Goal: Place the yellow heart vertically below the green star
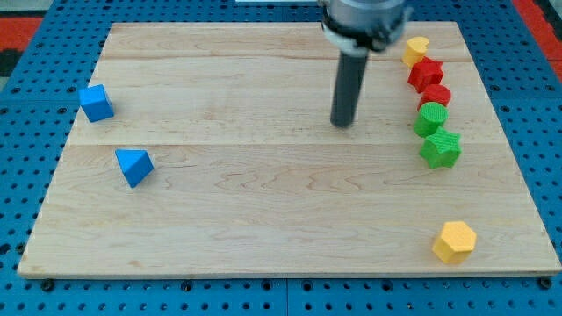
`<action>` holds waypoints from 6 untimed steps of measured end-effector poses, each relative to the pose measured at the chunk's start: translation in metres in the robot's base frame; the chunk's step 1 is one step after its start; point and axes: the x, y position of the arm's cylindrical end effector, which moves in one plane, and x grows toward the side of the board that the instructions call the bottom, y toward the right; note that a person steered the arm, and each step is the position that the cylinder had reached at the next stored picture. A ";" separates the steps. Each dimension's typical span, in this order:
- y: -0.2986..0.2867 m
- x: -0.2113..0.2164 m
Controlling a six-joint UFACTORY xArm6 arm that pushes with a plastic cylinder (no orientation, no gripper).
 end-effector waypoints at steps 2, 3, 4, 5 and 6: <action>0.078 -0.147; 0.197 -0.155; 0.220 -0.132; 0.140 -0.121; 0.056 -0.117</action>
